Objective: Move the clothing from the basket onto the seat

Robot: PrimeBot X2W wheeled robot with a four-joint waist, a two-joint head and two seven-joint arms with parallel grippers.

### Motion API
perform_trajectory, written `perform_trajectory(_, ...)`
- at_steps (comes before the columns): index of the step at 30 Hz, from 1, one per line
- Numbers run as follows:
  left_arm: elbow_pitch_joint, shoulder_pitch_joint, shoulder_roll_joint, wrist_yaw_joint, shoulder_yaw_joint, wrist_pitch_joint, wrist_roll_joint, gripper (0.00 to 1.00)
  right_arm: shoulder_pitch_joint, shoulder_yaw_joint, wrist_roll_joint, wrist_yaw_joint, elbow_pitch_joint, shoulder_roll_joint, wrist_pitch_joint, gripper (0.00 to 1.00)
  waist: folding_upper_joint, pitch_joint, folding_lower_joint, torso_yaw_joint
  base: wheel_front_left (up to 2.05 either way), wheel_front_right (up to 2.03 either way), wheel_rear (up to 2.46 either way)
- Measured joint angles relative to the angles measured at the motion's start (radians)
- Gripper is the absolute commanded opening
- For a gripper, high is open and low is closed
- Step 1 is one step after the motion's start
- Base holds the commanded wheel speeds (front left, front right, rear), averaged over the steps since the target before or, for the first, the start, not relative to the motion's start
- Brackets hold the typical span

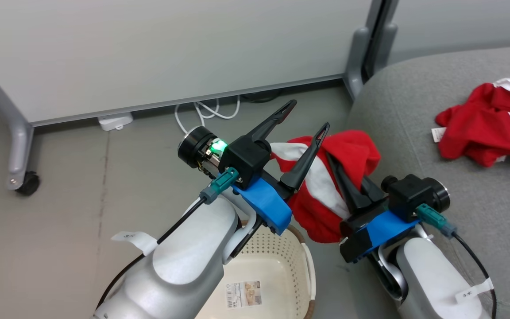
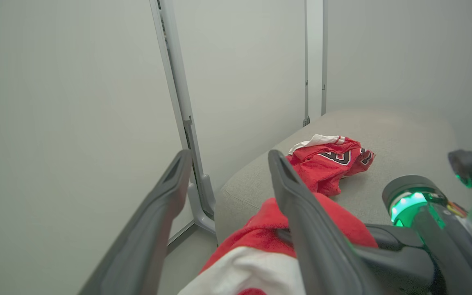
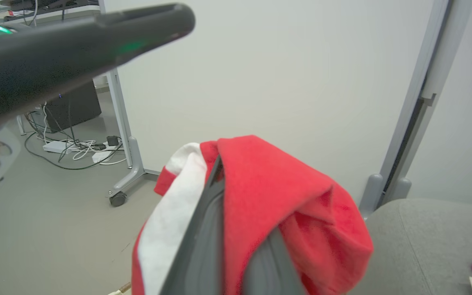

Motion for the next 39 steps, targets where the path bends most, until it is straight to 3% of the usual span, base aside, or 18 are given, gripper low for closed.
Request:
perform_trajectory(22, 0.002, 0.01, -0.005, -0.012, -0.071, 0.0, 0.021, 1.0, 0.086, -0.169, -0.025, 0.0, -0.116, -0.028, 0.0, 0.0, 0.0, 0.091, 0.0, -0.181, 0.0, 0.0, 0.0)
perform_trajectory(39, 0.007, 0.009, -0.005, -0.014, -0.071, 0.0, 0.03, 1.0, 0.102, -0.247, -0.037, 0.0, -0.179, -0.021, 0.0, 0.0, 0.0, 0.126, 0.0, -0.214, 0.0, 0.0, 0.0)
